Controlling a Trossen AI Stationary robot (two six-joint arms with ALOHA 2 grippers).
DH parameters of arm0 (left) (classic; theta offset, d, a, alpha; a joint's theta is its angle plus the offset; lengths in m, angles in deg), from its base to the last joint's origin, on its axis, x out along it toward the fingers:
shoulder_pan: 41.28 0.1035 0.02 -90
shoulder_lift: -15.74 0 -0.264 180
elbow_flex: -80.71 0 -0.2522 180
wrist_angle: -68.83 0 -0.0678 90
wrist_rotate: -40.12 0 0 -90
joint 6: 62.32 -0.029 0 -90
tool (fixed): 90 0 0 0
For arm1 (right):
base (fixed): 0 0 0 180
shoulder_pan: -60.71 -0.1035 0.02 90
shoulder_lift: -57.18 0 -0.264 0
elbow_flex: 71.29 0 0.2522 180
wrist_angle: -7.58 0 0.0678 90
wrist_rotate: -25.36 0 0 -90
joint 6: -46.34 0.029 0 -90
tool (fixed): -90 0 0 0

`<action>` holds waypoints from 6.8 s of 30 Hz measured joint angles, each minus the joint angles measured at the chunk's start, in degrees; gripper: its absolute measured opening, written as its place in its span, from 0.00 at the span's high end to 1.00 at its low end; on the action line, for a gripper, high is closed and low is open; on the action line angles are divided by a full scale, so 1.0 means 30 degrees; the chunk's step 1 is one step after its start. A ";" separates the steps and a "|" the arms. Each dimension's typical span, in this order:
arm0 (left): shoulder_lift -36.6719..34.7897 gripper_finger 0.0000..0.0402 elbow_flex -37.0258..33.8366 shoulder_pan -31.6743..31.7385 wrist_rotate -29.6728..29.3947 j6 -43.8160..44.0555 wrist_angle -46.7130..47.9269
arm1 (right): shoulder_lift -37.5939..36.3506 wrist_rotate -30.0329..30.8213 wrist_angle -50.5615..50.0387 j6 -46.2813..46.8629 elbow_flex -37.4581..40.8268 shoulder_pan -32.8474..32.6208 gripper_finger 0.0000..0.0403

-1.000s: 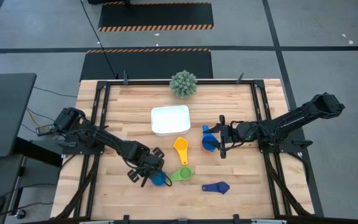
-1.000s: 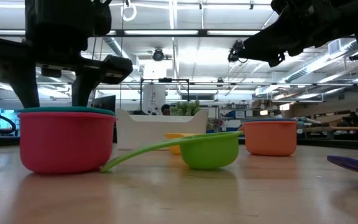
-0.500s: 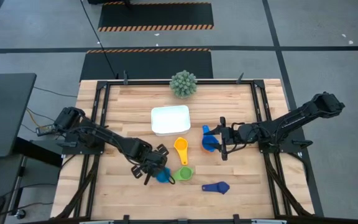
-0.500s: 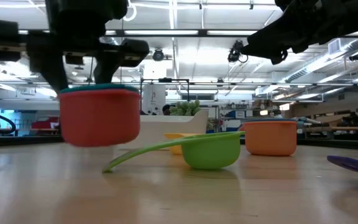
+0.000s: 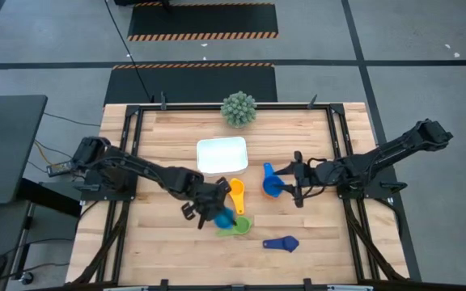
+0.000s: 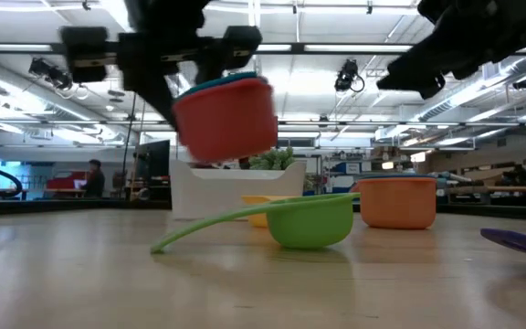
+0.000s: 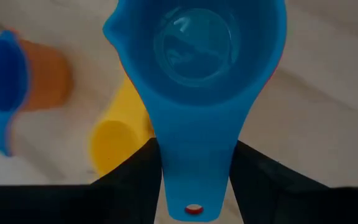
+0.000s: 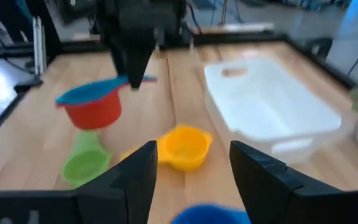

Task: Nest measuring cups in basket
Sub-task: Stack the left stacked nesting cups on the right stacked nesting cup

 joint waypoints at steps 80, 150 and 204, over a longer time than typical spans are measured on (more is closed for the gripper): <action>0.8553 0.58 0.8577 0.7900 0.6697 -1.3462 -0.5349 | -0.2038 -0.0182 -1.0125 1.1892 0.1684 -0.0923 0.48; 0.8196 0.53 0.8669 0.7607 0.3685 -1.4419 -0.2237 | -0.1770 0.2036 -0.4381 0.7966 0.3413 -0.0595 0.48; 0.4875 0.65 0.7846 0.1894 -0.2716 0.1237 0.2025 | 0.3204 -0.6036 -0.6381 -0.6364 -0.2840 0.4022 0.47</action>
